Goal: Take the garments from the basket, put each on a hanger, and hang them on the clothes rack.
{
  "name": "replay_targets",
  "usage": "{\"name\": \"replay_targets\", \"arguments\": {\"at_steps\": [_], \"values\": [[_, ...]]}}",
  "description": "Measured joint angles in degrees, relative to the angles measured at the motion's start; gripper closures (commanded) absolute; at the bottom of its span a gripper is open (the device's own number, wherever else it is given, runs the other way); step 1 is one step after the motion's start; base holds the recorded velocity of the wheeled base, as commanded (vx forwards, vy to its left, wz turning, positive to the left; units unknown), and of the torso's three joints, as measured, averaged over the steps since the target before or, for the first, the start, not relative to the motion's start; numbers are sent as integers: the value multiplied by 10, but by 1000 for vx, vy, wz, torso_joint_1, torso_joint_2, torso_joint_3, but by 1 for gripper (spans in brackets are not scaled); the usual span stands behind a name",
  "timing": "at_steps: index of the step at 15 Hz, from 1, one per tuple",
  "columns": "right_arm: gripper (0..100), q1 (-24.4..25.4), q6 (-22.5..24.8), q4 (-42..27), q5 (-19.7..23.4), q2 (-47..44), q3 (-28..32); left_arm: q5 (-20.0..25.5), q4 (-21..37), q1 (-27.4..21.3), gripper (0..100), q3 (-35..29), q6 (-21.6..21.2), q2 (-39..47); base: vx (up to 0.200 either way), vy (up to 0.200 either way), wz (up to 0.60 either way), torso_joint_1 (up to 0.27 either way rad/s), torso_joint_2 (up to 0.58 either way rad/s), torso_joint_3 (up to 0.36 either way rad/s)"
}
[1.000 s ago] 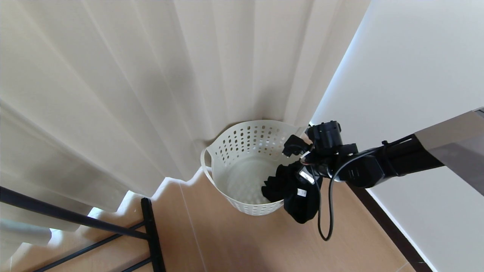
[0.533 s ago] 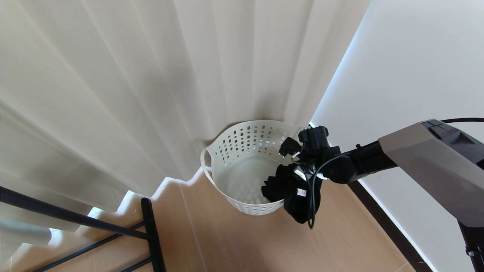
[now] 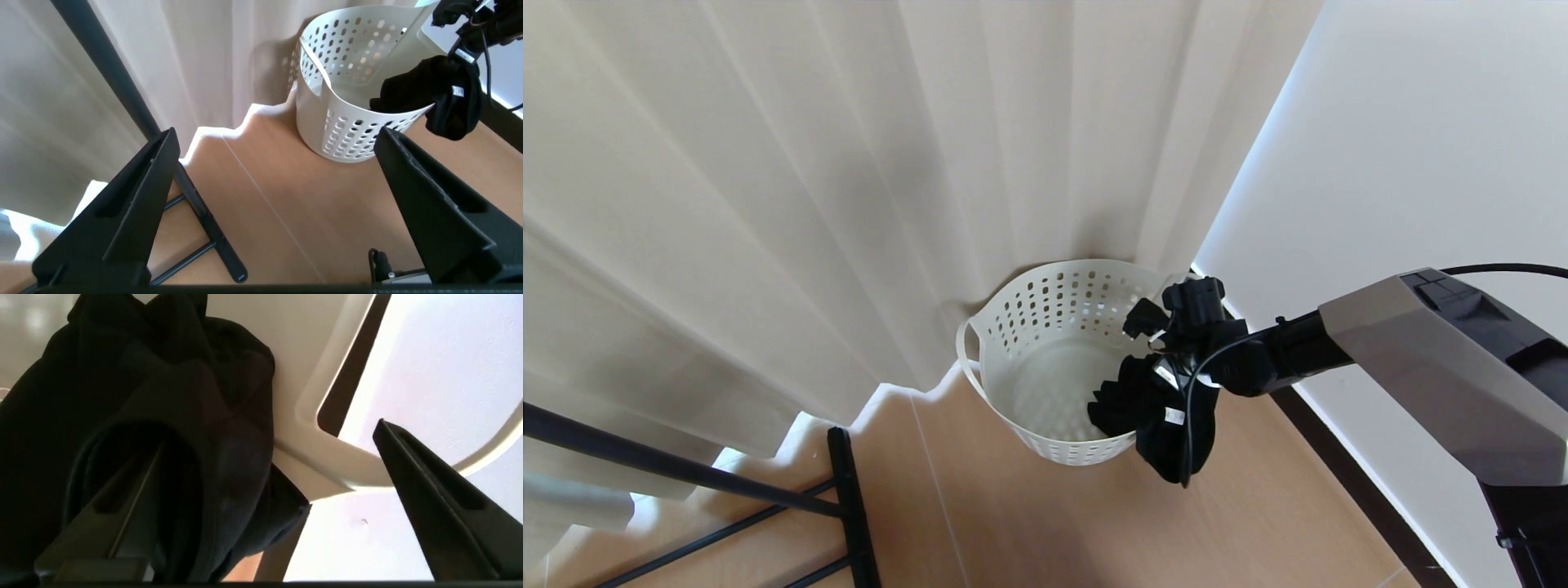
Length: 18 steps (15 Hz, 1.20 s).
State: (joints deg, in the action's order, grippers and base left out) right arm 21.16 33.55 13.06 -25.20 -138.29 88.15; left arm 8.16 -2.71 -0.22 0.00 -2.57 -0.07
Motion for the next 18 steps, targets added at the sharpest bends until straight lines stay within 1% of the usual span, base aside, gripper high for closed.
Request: {"name": "replay_targets", "arguments": {"at_steps": [5, 7, 9, 11, 14, 16, 18], "values": [[100, 0, -8, -1, 3, -4, -1, 0, 0, 0, 0, 0, 0, 0, 0, 0, 0, 0, 0, 0], [100, 0, -33, -1, 4, 3, -11, 0, 0, 0, 0, 0, 0, 0, 0, 0, 0, 0, 0, 0], [100, 0, -63, -2, 8, 24, -33, 0, 0, 0, 0, 0, 0, 0, 0, 0, 0, 0, 0, 0], [100, 4, -98, 0, 21, 72, -82, 0, 0, 0, 0, 0, 0, 0, 0, 0, 0, 0, 0, 0], [100, 28, -156, 4, 37, 182, -181, 1, 0, 0, 0, 0, -2, 0, 0, 0, 0, 0, 0, 0], [100, 63, -198, 9, 42, 278, -254, 3, 0, 0, 0, 0, -4, 0, 0, 0, 0, 0, 0, 0], [100, 115, -234, 11, 44, 380, -322, 3, 0, 0, 0, 0, -4, 0, 0, 0, 0, 0, 0, 0]]}}
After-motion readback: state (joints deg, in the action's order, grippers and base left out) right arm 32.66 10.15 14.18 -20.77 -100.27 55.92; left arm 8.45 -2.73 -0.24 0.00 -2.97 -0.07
